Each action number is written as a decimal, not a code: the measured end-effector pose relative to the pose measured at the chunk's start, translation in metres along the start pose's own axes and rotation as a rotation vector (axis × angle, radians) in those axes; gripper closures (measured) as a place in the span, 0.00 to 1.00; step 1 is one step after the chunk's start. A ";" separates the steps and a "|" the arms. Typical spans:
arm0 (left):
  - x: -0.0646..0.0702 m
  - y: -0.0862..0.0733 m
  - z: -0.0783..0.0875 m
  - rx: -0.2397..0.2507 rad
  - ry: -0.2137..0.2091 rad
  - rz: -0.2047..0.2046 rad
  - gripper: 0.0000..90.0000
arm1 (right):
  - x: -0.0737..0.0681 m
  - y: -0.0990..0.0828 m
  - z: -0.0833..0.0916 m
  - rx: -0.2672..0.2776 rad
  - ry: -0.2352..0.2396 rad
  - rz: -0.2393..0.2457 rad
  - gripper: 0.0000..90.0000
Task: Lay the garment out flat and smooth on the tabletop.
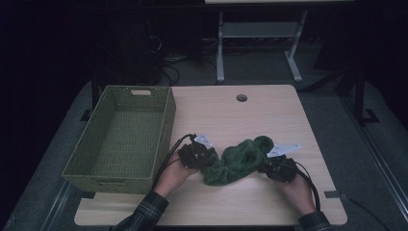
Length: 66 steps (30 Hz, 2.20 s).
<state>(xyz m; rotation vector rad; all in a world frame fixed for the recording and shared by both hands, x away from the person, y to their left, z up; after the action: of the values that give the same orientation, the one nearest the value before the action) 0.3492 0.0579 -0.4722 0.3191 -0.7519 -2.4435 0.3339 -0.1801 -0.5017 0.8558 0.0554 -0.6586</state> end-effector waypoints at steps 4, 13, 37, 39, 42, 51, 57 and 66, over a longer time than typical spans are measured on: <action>0.007 -0.004 0.002 0.006 -0.027 0.004 1.00 | 0.013 0.012 -0.006 -0.007 -0.010 -0.009 1.00; 0.026 -0.004 0.001 0.020 -0.097 -0.021 1.00 | 0.037 0.035 -0.023 0.002 -0.029 -0.001 1.00; 0.022 0.006 0.018 0.128 -0.074 0.001 0.71 | 0.036 0.039 -0.001 0.030 -0.025 -0.012 0.75; 0.015 0.003 0.022 0.135 -0.044 0.014 0.66 | 0.029 0.038 0.006 0.049 -0.018 -0.003 0.74; 0.011 -0.002 0.026 0.137 -0.022 0.035 0.59 | 0.016 0.037 0.015 0.056 0.004 0.020 0.69; 0.008 -0.011 0.027 0.144 0.016 0.063 0.55 | -0.039 0.054 0.019 0.086 0.135 0.125 0.64; 0.001 -0.009 0.024 0.153 0.054 0.102 0.55 | -0.076 0.066 0.004 0.071 0.211 0.202 0.62; 0.000 -0.008 0.015 0.143 0.068 0.103 0.55 | -0.105 0.061 -0.027 -0.043 0.247 0.291 0.62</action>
<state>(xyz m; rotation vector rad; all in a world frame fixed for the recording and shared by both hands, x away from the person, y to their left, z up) 0.3403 0.0704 -0.4647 0.4061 -0.8934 -2.2758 0.2894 -0.0779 -0.4465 0.8798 0.1635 -0.2765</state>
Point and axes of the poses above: each handheld gripper's, and its own axes: z roughly backward along the jaws, y roughly out of its top, x roughly to its right, the point moved 6 cm from there along -z, roughly forward along the jaws, and after that the axes turned 15 degrees about y, right-handed, at the moved point
